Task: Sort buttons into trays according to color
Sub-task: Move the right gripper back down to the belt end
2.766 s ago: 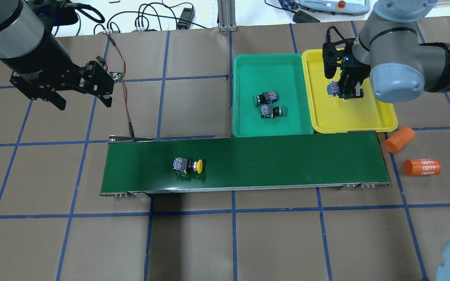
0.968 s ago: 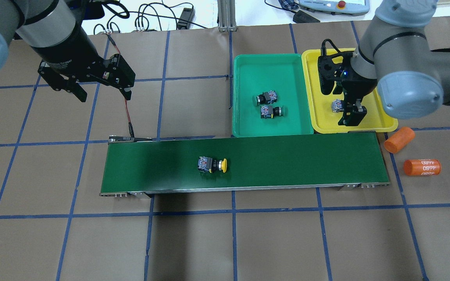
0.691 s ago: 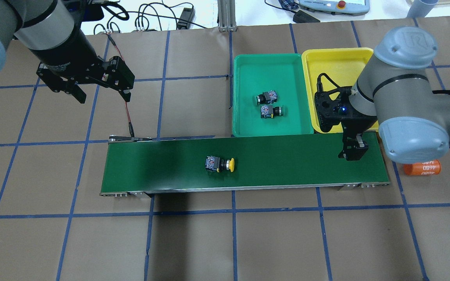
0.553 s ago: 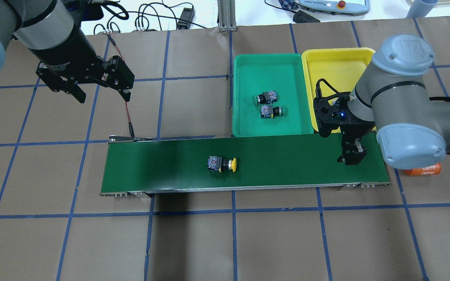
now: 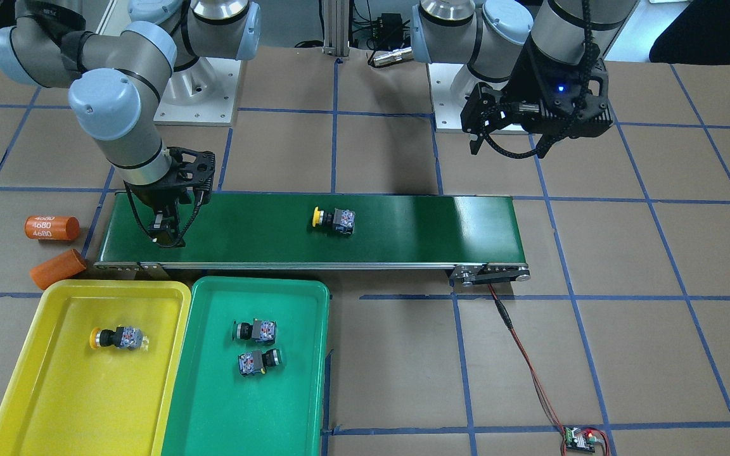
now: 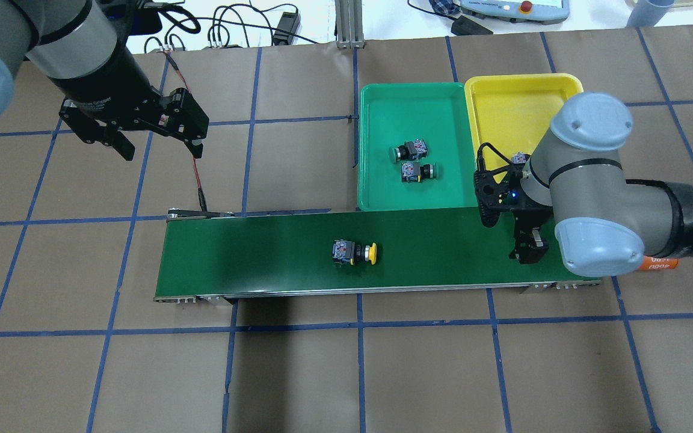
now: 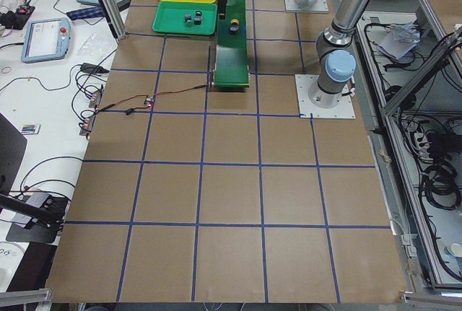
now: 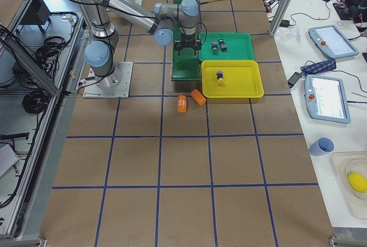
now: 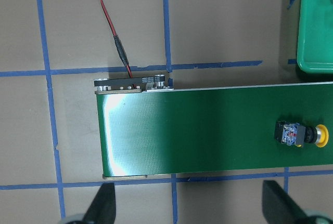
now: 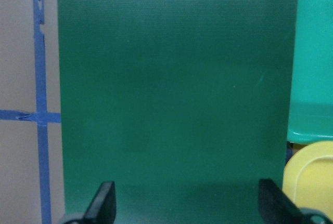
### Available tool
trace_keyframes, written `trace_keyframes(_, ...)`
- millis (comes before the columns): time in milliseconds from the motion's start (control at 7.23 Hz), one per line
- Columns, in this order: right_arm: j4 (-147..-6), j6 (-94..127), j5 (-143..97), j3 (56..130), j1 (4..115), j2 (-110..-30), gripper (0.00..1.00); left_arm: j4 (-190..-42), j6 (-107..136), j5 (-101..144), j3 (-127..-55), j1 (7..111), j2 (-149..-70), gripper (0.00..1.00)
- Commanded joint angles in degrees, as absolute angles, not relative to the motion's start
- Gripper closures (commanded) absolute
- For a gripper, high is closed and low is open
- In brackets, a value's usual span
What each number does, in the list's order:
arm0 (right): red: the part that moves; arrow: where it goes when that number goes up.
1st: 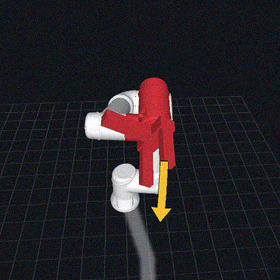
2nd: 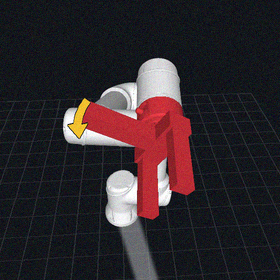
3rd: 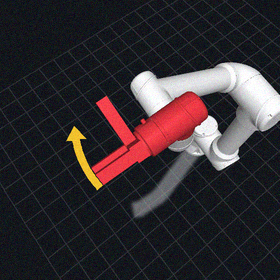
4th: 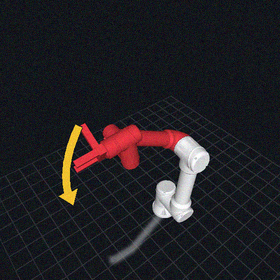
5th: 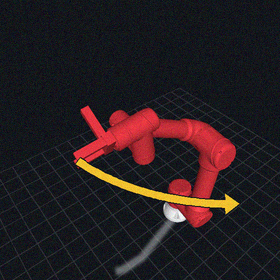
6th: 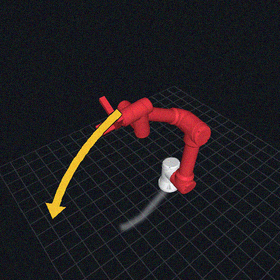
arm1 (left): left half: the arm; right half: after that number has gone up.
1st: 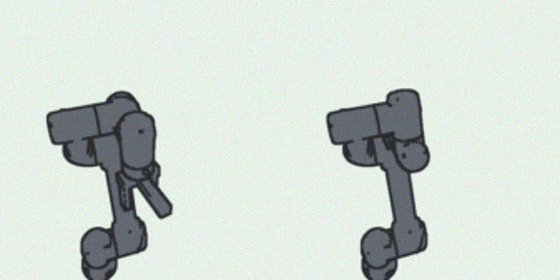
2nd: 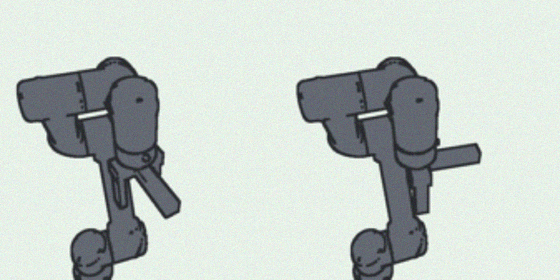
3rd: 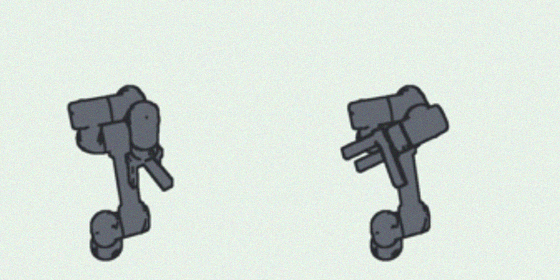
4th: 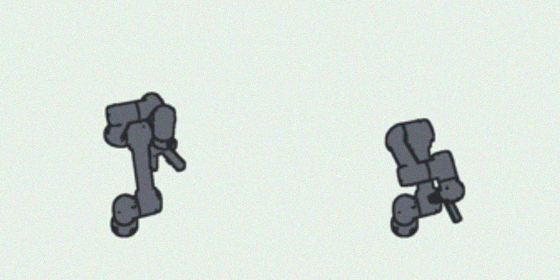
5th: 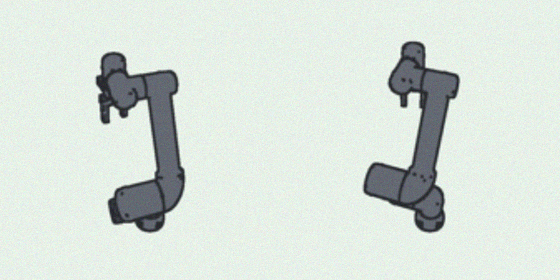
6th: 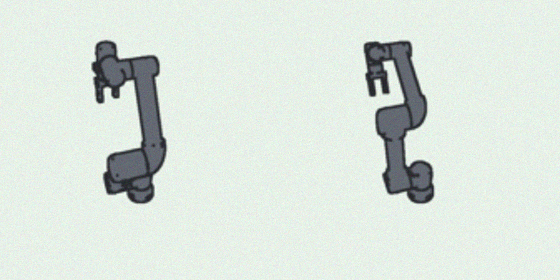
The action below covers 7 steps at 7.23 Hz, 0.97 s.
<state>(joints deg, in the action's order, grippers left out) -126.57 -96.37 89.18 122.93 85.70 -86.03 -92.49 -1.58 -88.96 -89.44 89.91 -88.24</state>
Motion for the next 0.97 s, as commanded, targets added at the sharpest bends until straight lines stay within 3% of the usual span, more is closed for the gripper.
trace_keyframes(0, -128.2, -96.3, 89.6, 124.1, 85.7, -86.1, 0.04, -92.4, -1.6, -88.9, -89.4, 89.9, -88.5, 0.00)
trace_keyframes(830, -131.7, -96.5, 89.6, 128.0, 85.4, -89.2, 0.03, -92.5, -1.6, -88.9, -89.5, 89.9, -88.3, 0.00)
